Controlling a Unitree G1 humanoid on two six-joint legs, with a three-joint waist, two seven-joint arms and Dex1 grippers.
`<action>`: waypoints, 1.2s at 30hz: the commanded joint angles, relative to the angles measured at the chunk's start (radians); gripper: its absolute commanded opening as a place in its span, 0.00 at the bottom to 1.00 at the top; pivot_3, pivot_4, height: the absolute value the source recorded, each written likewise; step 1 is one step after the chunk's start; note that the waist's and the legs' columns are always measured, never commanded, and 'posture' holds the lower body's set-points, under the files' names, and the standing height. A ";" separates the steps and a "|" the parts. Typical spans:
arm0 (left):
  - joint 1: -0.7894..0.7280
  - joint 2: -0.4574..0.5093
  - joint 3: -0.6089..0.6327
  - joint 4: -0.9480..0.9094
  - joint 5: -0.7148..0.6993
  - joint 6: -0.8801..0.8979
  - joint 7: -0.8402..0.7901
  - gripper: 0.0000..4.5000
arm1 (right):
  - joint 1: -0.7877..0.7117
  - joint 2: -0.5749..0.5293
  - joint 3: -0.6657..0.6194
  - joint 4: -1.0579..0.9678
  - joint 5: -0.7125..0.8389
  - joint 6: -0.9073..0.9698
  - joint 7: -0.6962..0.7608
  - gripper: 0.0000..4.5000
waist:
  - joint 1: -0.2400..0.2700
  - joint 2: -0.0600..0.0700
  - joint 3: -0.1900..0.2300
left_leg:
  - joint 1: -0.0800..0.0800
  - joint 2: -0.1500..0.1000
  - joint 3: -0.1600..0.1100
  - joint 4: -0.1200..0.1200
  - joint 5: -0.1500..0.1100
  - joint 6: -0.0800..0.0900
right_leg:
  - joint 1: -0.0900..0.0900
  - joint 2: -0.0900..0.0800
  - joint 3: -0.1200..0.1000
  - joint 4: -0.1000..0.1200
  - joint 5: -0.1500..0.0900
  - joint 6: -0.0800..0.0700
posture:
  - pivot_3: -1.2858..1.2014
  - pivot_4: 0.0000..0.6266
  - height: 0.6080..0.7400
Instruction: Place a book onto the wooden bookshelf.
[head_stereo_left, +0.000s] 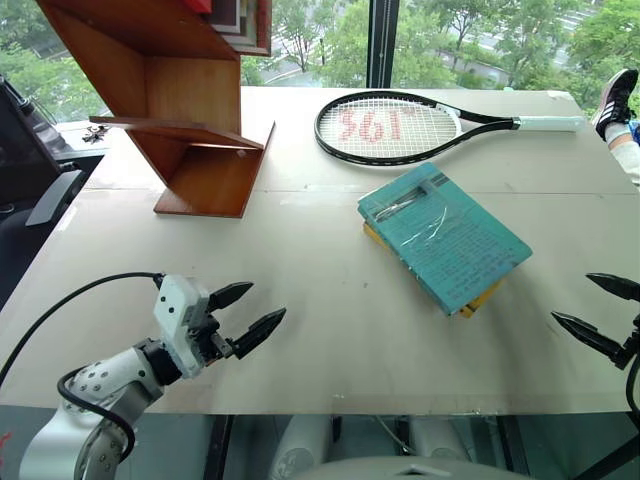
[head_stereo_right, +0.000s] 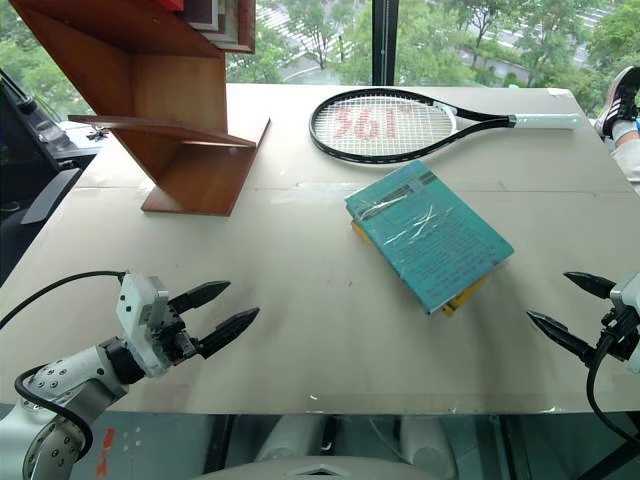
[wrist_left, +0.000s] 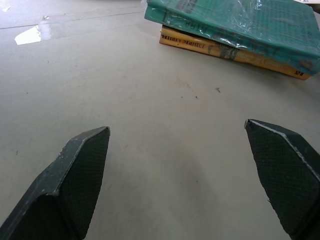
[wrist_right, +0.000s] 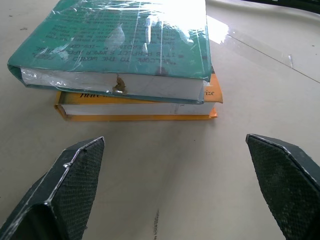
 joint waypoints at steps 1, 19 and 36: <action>-0.056 0.037 0.030 -0.034 -0.047 -0.003 -0.021 0.99 | -0.097 -0.024 0.012 -0.065 0.045 0.079 -0.086 1.00 | 0.000 0.000 0.000 | 0.000 0.000 0.000 0.000 0.000 0.000 | 0.000 0.000 0.000 0.000 0.000 0.000 | 0.52 0.24 1.00; -0.178 0.123 -0.017 -0.249 -0.208 0.028 -0.050 1.00 | -1.158 -0.172 0.852 0.533 -0.350 0.392 -0.233 0.02 | -0.017 0.003 0.004 | -0.016 -0.001 0.003 0.000 0.003 -0.004 | -0.014 0.000 -0.004 -0.006 0.005 0.003 | 0.52 0.24 1.00; -0.100 0.099 -0.009 -0.259 -0.198 -0.003 -0.020 1.00 | -1.127 -0.100 0.895 0.450 -0.297 0.558 0.192 0.02 | -0.021 0.005 0.004 | -0.014 0.000 0.002 -0.001 0.001 -0.002 | -0.014 0.001 -0.004 -0.003 0.006 0.003 | 0.52 0.24 1.00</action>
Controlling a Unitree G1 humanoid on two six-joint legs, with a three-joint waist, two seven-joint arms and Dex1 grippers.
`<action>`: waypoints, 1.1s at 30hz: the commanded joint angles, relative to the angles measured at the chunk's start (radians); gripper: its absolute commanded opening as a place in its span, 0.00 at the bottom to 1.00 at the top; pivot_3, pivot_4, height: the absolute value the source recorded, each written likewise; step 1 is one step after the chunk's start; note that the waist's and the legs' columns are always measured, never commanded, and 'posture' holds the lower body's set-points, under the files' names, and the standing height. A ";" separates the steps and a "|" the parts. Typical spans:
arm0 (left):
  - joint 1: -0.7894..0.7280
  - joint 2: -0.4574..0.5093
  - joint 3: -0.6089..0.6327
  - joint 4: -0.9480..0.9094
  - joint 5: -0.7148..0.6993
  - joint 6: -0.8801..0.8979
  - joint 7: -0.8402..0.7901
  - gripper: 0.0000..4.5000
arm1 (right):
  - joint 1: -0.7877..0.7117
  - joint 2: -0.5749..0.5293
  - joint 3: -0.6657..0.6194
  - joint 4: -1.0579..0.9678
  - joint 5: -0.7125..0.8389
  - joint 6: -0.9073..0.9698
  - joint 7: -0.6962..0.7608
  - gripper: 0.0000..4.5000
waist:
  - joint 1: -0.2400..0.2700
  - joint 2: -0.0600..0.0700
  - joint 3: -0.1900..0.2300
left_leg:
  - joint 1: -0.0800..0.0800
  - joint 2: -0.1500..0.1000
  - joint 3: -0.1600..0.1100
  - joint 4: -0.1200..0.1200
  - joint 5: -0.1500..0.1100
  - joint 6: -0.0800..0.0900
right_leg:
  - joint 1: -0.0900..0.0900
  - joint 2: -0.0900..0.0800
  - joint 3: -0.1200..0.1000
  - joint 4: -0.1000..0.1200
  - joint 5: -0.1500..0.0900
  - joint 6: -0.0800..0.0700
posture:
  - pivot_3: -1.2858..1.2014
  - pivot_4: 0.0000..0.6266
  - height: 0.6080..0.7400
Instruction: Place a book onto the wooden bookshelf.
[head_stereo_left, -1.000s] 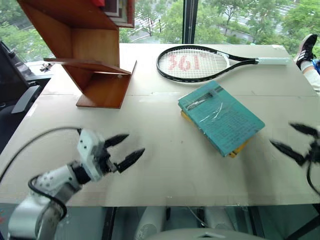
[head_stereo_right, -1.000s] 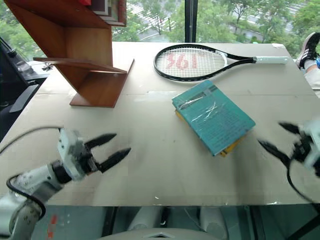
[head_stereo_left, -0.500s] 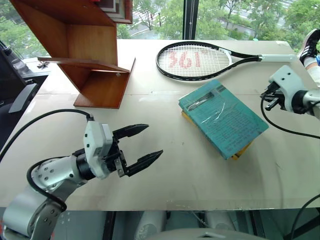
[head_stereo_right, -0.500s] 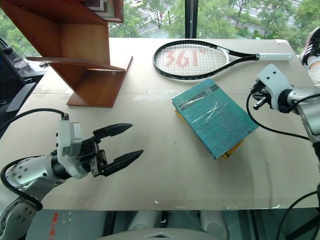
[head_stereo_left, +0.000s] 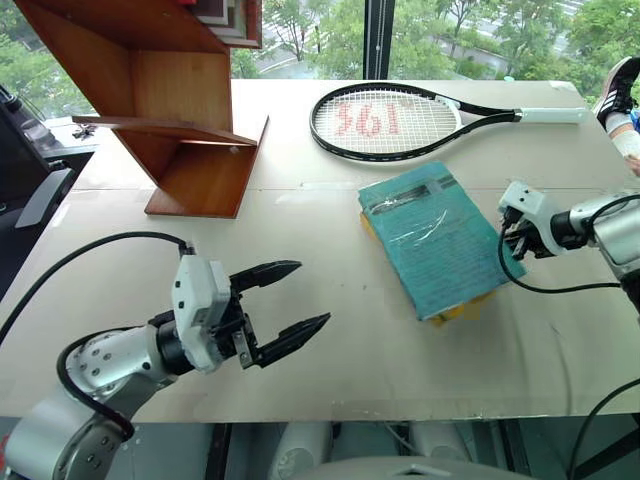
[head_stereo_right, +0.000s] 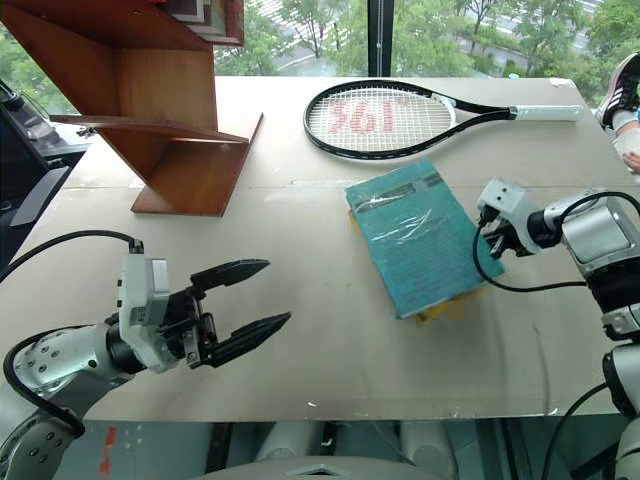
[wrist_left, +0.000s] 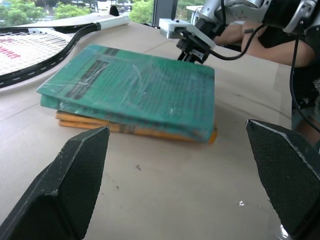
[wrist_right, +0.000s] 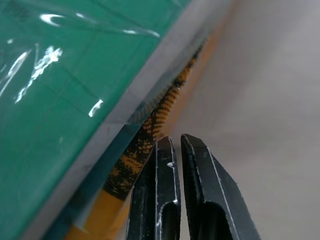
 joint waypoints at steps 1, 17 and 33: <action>0.003 -0.001 0.020 -0.015 -0.009 -0.028 -0.005 1.00 | 0.021 0.018 -0.098 -0.171 0.088 0.132 -0.016 0.02 | -0.001 0.000 0.000 | 0.000 0.000 0.000 0.000 0.000 0.001 | 0.000 0.000 0.000 0.000 0.000 0.000 | 0.52 0.24 1.00; 0.041 0.010 0.038 0.135 0.062 -0.086 -0.108 1.00 | 0.244 0.017 -0.369 -0.560 0.247 0.354 -0.257 0.02 | 0.008 0.000 0.000 | 0.000 0.000 -0.001 0.002 -0.001 0.002 | 0.000 0.001 -0.001 0.001 0.000 0.000 | 0.52 0.24 1.00; 0.096 0.019 0.109 0.166 0.102 -0.125 -0.163 1.00 | 0.132 0.157 -0.222 -0.479 0.236 0.250 -0.298 0.02 | 0.002 0.000 0.000 | 0.000 0.000 -0.001 0.002 -0.001 0.002 | 0.000 0.000 -0.001 0.002 0.000 0.000 | 0.52 0.24 1.00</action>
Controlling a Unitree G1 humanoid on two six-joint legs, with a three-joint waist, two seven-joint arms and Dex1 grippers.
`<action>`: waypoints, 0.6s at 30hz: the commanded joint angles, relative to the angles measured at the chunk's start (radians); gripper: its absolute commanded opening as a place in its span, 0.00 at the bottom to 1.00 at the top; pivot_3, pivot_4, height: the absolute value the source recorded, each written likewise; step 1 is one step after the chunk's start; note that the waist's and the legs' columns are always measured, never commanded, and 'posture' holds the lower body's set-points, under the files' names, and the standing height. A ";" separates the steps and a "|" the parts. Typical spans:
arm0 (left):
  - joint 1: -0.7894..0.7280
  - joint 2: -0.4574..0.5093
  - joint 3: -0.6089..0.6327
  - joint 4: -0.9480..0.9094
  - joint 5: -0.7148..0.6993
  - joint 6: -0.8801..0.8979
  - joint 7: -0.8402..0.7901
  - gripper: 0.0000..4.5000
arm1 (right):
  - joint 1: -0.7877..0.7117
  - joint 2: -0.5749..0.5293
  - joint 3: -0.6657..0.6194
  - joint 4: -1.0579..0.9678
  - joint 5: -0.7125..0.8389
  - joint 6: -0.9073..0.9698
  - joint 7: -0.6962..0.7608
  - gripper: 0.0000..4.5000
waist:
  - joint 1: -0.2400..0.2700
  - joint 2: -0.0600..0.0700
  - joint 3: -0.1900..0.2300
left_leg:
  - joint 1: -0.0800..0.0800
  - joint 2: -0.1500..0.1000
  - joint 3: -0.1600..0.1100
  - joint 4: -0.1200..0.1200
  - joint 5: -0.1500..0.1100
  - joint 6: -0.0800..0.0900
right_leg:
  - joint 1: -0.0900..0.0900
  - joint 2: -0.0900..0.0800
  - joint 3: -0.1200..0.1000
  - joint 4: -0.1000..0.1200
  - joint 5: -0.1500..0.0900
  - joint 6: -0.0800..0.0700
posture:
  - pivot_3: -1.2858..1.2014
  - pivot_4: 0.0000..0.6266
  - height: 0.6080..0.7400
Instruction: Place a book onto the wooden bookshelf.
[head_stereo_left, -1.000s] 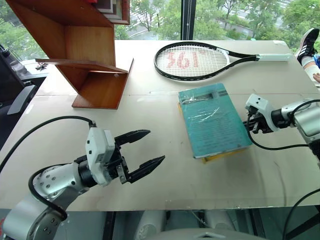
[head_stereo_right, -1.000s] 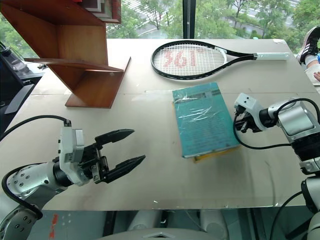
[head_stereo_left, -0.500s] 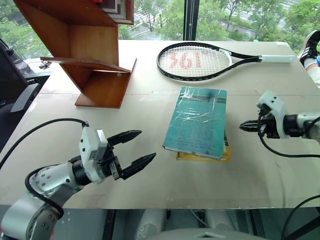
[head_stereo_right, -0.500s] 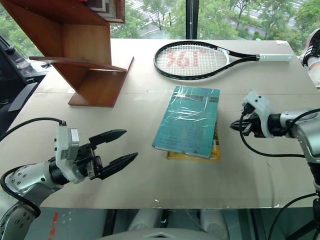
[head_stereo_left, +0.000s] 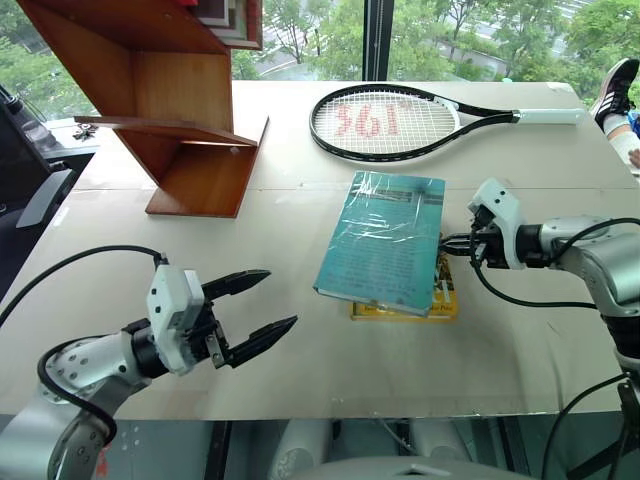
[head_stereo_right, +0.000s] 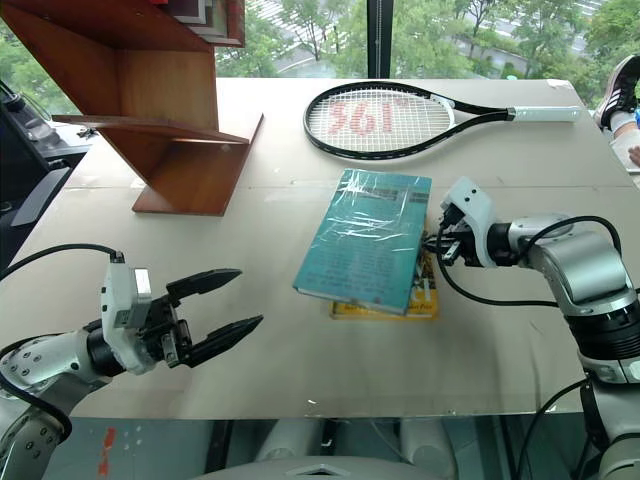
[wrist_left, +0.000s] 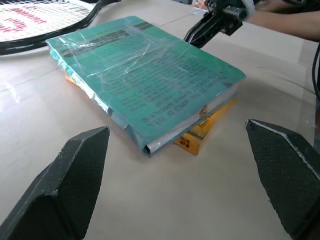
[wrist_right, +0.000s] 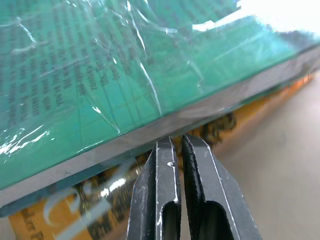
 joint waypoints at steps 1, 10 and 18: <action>0.012 0.006 0.044 -0.004 -0.001 -0.025 -0.012 1.00 | -0.025 0.018 0.011 -0.010 0.010 -0.029 0.004 0.02 | 0.000 0.000 0.000 | 0.000 0.000 0.000 0.000 0.000 0.000 | 0.000 0.000 0.000 0.000 0.000 0.000 | 0.52 0.24 1.00; -0.043 -0.006 0.121 0.060 -0.124 0.085 0.093 1.00 | 0.117 0.018 -0.129 -0.017 0.023 -0.355 0.059 0.02 | 0.010 0.000 0.000 | 0.000 0.000 -0.002 0.000 0.000 0.000 | 0.000 0.000 -0.002 0.000 0.000 0.000 | 0.52 0.24 1.00; -0.411 0.103 0.006 0.369 -0.441 0.622 0.366 1.00 | 0.355 -0.014 -0.372 -0.171 0.213 -0.513 0.223 0.64 | 0.021 0.000 0.000 | 0.002 -0.001 -0.004 0.003 0.000 0.000 | 0.001 0.001 -0.003 0.007 0.000 0.001 | 0.52 0.24 1.00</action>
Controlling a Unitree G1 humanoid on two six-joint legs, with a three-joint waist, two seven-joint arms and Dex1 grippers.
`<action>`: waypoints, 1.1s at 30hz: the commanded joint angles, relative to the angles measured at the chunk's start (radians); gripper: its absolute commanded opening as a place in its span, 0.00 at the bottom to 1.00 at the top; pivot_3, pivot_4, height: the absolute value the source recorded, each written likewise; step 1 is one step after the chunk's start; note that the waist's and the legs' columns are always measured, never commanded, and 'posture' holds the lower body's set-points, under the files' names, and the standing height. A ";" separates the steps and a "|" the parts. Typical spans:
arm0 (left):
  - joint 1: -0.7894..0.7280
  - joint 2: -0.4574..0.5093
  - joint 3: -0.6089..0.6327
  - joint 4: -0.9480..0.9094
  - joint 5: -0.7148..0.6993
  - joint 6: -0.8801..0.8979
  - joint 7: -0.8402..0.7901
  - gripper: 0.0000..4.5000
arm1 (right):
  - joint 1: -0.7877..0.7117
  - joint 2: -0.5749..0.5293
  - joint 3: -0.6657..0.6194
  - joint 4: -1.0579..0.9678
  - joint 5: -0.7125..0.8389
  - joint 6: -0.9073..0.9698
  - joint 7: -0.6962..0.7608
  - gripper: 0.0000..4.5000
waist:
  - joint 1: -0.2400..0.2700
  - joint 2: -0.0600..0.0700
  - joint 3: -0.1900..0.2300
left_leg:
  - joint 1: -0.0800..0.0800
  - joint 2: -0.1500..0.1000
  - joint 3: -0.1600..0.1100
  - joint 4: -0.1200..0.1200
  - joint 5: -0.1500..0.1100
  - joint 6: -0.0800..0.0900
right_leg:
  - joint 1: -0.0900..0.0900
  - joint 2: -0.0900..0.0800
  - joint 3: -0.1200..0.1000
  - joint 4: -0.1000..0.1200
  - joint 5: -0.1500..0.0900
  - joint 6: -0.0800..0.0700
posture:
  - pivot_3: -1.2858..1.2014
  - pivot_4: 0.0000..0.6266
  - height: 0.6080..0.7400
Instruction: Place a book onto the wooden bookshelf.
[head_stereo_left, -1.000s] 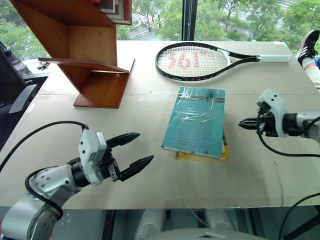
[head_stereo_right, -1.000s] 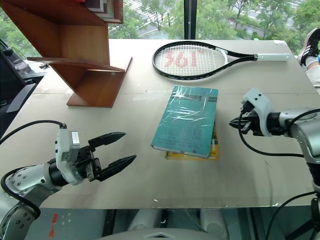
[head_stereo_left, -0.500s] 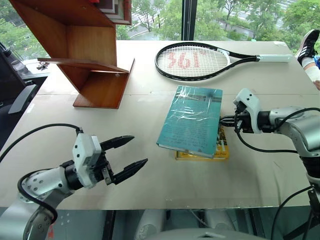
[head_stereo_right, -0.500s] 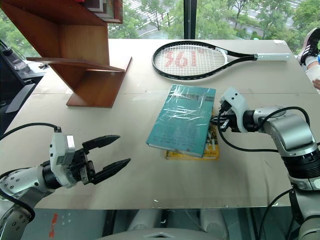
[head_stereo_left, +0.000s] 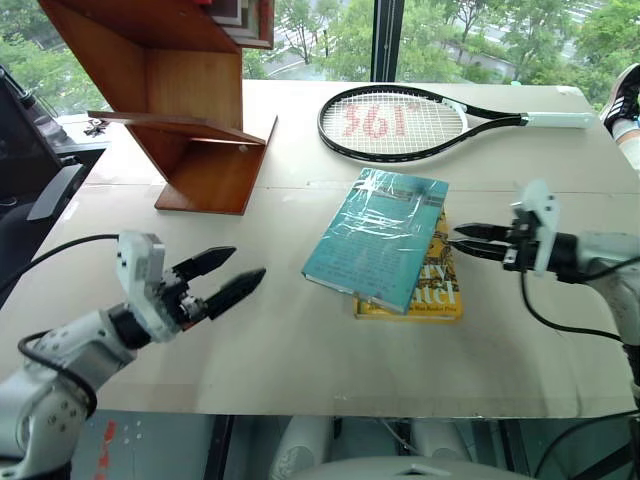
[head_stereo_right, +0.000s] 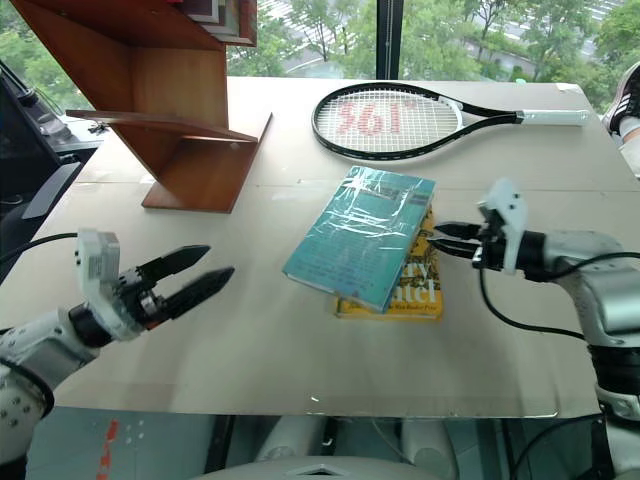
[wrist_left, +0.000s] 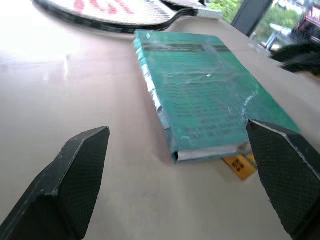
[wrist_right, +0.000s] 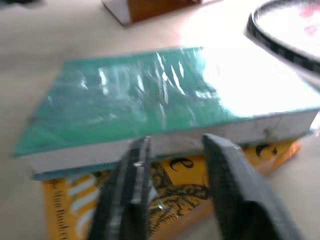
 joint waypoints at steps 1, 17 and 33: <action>-0.202 0.022 -0.086 0.200 -0.099 0.235 0.082 1.00 | 0.072 0.002 -0.073 -0.109 0.060 -0.091 0.042 0.74 | 0.001 0.000 0.000 | 0.001 0.000 0.000 0.000 0.000 0.000 | 0.000 0.000 0.000 0.002 0.000 0.000 | 0.52 0.24 1.00; -1.028 -0.316 -0.515 1.357 0.372 0.289 -0.441 1.00 | 0.436 0.013 -0.336 -0.499 0.299 -0.046 -0.176 1.00 | -0.022 -0.006 -0.001 | 0.000 -0.008 0.000 0.002 0.004 -0.006 | 0.000 -0.001 0.000 0.004 -0.001 0.001 | 0.52 0.24 1.00; -1.082 -0.326 -0.486 1.425 0.543 0.378 -0.786 0.01 | 0.584 0.018 -0.389 -0.532 0.390 -0.122 -0.174 1.00 | -0.029 -0.008 0.000 | 0.000 -0.006 -0.001 0.003 0.001 -0.001 | 0.000 0.000 0.000 0.007 -0.001 0.002 | 0.52 0.24 1.00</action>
